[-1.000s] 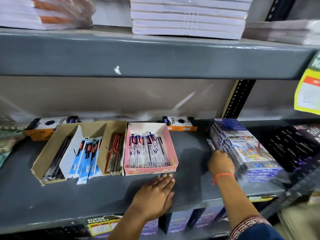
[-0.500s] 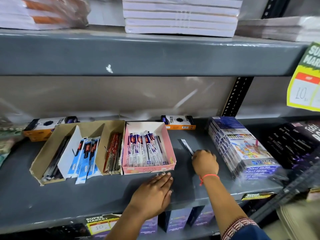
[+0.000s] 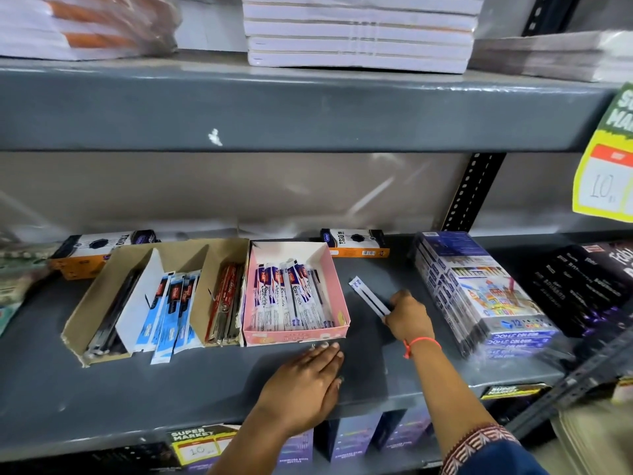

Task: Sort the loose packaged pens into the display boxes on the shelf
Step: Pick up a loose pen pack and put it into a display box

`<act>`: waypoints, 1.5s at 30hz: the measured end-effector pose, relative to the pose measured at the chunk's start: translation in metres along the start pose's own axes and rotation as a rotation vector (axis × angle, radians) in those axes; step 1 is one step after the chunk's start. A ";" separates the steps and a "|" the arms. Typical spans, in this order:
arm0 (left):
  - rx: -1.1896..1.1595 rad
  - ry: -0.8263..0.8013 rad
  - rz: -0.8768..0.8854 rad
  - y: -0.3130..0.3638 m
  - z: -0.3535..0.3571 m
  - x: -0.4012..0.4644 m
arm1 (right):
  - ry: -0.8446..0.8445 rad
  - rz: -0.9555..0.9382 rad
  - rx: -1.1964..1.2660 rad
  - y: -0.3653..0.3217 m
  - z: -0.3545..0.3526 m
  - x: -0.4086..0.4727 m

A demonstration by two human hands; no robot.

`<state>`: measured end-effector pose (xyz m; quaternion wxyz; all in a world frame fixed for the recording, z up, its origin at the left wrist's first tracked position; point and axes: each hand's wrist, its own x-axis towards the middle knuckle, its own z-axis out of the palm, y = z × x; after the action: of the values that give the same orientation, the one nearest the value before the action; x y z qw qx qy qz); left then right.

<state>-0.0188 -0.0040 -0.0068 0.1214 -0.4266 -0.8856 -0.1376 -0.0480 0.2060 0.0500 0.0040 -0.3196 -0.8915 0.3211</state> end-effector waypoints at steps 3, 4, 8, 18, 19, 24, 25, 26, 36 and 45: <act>0.007 0.010 0.011 0.000 0.002 0.000 | -0.002 0.005 0.038 0.001 -0.001 -0.002; 0.003 0.014 0.018 0.000 0.002 0.000 | 0.011 0.015 0.094 0.001 -0.001 -0.003; -0.015 0.015 0.022 -0.001 0.002 0.001 | 0.022 0.062 0.571 -0.003 0.000 -0.009; -0.003 0.061 0.053 0.000 0.000 0.001 | -0.056 0.110 1.054 -0.026 0.000 -0.034; -0.005 0.061 0.052 0.001 0.000 0.002 | -0.089 0.114 1.088 -0.027 -0.001 -0.036; -0.013 0.077 0.063 0.001 -0.001 0.002 | -0.249 0.078 1.166 -0.032 -0.006 -0.045; -0.018 0.078 0.065 0.001 -0.001 0.002 | -0.278 0.058 1.161 -0.033 -0.007 -0.047; -0.025 0.073 0.067 0.001 -0.001 0.002 | -0.303 0.037 1.162 -0.035 -0.007 -0.048; 0.019 0.098 0.091 0.001 -0.003 0.001 | -0.459 0.000 1.352 -0.053 -0.001 -0.062; -0.047 0.030 0.050 -0.001 0.000 0.000 | -0.472 -0.064 1.264 -0.065 -0.002 -0.070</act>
<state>-0.0194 -0.0042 -0.0071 0.1279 -0.4492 -0.8693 -0.1616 -0.0287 0.1285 0.1034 0.0047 -0.1504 -0.5183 0.8419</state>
